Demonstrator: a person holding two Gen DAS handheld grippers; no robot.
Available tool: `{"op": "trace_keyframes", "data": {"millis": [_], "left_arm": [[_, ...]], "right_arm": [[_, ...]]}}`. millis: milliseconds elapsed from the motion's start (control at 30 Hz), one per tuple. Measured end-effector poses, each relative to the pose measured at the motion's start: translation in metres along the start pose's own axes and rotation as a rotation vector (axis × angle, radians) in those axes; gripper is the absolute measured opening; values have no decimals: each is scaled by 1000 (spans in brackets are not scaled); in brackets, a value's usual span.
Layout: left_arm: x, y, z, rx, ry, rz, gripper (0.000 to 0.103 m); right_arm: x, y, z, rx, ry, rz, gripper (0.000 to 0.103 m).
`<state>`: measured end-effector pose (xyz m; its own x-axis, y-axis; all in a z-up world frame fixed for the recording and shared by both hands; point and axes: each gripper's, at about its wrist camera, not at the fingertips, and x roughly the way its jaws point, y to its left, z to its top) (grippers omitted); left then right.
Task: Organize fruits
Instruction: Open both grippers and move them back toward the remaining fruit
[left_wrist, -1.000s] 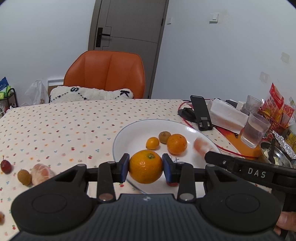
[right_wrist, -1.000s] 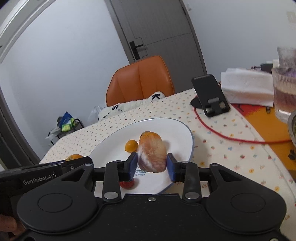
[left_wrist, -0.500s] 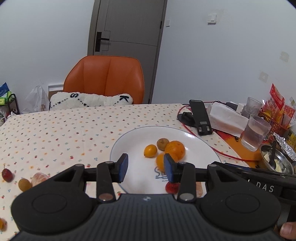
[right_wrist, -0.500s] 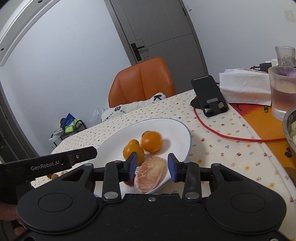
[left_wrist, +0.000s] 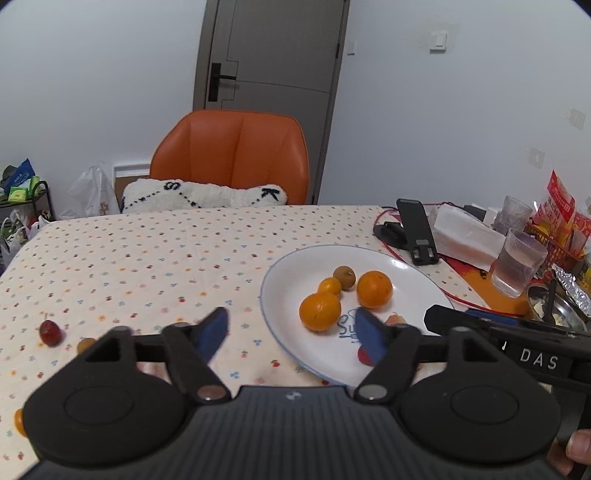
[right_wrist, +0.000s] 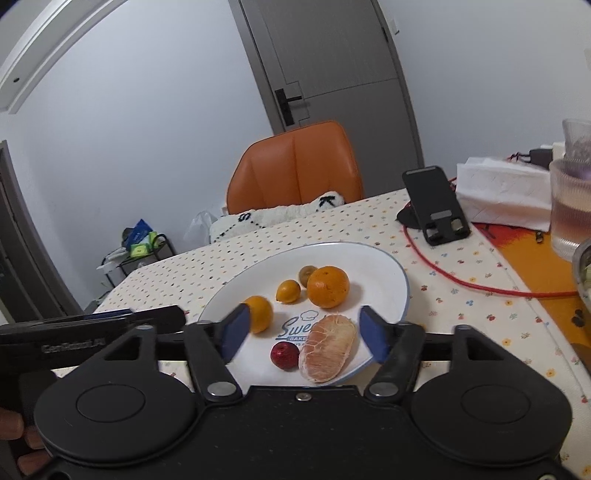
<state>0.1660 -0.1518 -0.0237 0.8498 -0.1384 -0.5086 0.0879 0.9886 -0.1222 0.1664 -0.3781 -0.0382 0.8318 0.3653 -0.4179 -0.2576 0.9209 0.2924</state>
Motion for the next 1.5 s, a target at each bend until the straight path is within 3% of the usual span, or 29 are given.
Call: {"op": "trace_keyframes", "data": {"millis": [333, 533, 700, 833, 900, 1500], "left_arm": [[-20, 19, -4, -40, 15, 43, 84], [-33, 27, -7, -50, 15, 60, 85], [-48, 37, -9, -56, -8, 73, 97], [-59, 51, -13, -77, -19, 91, 98], [-64, 59, -16, -87, -28, 106, 103], [-83, 129, -32, -189, -56, 170, 103]], "right_arm": [[-15, 10, 3, -3, -19, -11, 87], [-19, 19, 2, -3, -10, 9, 89], [-21, 29, 2, -12, -18, 22, 94], [-22, 38, 2, -17, -32, 29, 103], [-21, 43, 1, -21, -31, 42, 103], [2, 87, -9, -84, 31, 125, 103]]}}
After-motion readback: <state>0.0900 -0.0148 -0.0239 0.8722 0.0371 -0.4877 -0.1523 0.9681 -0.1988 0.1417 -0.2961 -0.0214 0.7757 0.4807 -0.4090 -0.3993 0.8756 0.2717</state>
